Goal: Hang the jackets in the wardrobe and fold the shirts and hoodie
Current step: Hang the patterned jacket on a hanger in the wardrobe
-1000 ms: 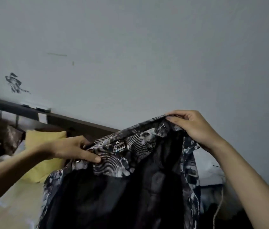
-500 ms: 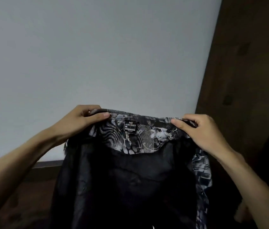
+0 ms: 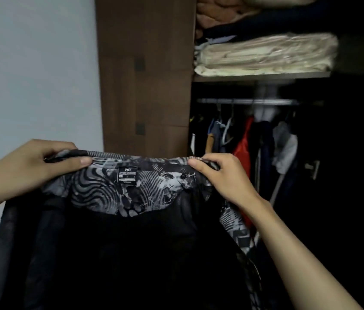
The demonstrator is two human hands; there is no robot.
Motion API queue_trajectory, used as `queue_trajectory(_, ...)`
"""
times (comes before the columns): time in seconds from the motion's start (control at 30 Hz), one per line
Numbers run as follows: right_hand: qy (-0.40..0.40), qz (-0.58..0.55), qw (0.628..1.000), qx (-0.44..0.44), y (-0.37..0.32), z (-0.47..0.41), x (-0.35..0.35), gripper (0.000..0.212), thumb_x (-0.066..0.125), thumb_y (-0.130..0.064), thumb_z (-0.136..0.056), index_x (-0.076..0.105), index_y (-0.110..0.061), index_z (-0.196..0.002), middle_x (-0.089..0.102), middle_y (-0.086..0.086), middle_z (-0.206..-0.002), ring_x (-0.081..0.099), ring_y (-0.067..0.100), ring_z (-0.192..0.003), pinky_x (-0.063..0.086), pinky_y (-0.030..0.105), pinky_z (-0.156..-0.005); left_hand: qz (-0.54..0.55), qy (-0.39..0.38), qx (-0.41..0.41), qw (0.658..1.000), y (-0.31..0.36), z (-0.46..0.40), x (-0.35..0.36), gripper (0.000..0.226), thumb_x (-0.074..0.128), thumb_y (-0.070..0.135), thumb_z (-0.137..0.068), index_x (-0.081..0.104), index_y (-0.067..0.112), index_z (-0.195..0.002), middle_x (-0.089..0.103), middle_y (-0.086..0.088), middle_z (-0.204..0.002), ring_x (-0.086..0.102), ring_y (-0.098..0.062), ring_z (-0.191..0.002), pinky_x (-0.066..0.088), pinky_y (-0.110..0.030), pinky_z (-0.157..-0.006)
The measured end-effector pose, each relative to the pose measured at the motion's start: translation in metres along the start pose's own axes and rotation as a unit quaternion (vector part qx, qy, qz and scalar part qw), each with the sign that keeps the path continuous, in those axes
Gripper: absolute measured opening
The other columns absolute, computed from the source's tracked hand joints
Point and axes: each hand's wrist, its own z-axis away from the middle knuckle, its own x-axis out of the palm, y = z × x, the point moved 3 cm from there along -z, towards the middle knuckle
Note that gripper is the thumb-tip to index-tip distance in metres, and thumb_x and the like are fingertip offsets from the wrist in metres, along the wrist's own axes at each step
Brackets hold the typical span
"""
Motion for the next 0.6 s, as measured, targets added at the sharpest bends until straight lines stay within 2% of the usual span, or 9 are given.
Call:
queue_trajectory(0.13, 0.024, 0.066, 0.995, 0.068, 0.033, 0.025, -0.038, 0.041, 0.064, -0.061, -0.091, 0.070, -0.025, -0.071, 0.063, -0.003, -0.061, 0.052, 0.007, -0.058, 0.043, 0.040, -0.061, 0.051, -0.079, 0.055, 0.994, -0.006, -0.037, 0.054, 0.019, 0.070, 0.033, -0.084, 0.074, 0.016, -0.080, 0.071, 0.001, -0.068, 0.059, 0.002, -0.064, 0.045, -0.014, -0.060)
queue_trajectory(0.27, 0.046, 0.125, 0.982, 0.131, 0.064, 0.040, -0.074, 0.049, 0.061, -0.070, -0.087, 0.067, -0.025, -0.069, 0.058, -0.003, -0.058, 0.047, 0.002, -0.057, 0.043, 0.038, -0.061, 0.083, -0.117, 0.094, 0.985, 0.000, -0.067, 0.105, 0.029, 0.069, 0.036, -0.088, 0.071, 0.008, -0.080, 0.069, -0.007, -0.071, 0.058, -0.002, -0.065, 0.042, -0.021, -0.060)
queue_trajectory(0.37, 0.053, 0.147, 0.973, 0.170, 0.086, 0.049, -0.092, 0.047, 0.062, -0.070, -0.085, 0.070, -0.027, -0.070, 0.066, -0.005, -0.063, 0.059, 0.008, -0.061, 0.048, 0.037, -0.066, 0.110, -0.153, 0.098, 0.977, 0.003, -0.087, 0.139, 0.032, 0.068, 0.040, -0.089, 0.073, 0.008, -0.086, 0.073, -0.015, -0.078, 0.063, -0.012, -0.073, 0.044, -0.026, -0.065)
queue_trajectory(0.43, 0.050, 0.132, 0.973, 0.182, 0.105, 0.050, -0.101, 0.045, 0.066, -0.065, -0.085, 0.074, -0.023, -0.072, 0.070, 0.001, -0.068, 0.062, 0.007, -0.063, 0.049, 0.034, -0.067, 0.110, -0.167, 0.102, 0.975, 0.006, -0.100, 0.159, 0.034, 0.066, 0.043, -0.090, 0.073, 0.011, -0.085, 0.073, -0.015, -0.076, 0.065, -0.016, -0.071, 0.044, -0.027, -0.065)
queue_trajectory(0.5, 0.032, 0.082, 0.977, 0.196, 0.123, 0.046, -0.105, 0.046, 0.072, -0.060, -0.084, 0.075, -0.015, -0.074, 0.071, 0.012, -0.073, 0.059, 0.007, -0.066, 0.047, 0.033, -0.068, 0.107, -0.163, 0.098, 0.976, 0.009, -0.113, 0.173, 0.037, 0.065, 0.042, -0.090, 0.071, 0.008, -0.079, 0.071, -0.012, -0.071, 0.064, -0.014, -0.065, 0.042, -0.023, -0.058)
queue_trajectory(0.57, 0.002, 0.021, 0.975, 0.221, 0.138, 0.037, -0.104, 0.048, 0.075, -0.056, -0.083, 0.076, -0.007, -0.079, 0.074, 0.017, -0.082, 0.063, 0.010, -0.071, 0.048, 0.033, -0.072, 0.102, -0.169, 0.091, 0.976, 0.007, -0.131, 0.183, 0.045, 0.064, 0.049, -0.090, 0.070, 0.005, -0.080, 0.071, -0.015, -0.071, 0.066, -0.024, -0.062, 0.045, -0.024, -0.058)
queue_trajectory(0.6, -0.014, 0.001, 0.971, 0.238, 0.144, 0.030, -0.103, 0.052, 0.075, -0.058, -0.082, 0.076, -0.005, -0.082, 0.075, 0.017, -0.086, 0.065, 0.011, -0.073, 0.049, 0.031, -0.074, 0.098, -0.176, 0.087, 0.976, 0.005, -0.140, 0.187, 0.050, 0.064, 0.054, -0.090, 0.070, 0.005, -0.084, 0.072, -0.016, -0.075, 0.070, -0.033, -0.068, 0.050, -0.029, -0.063)
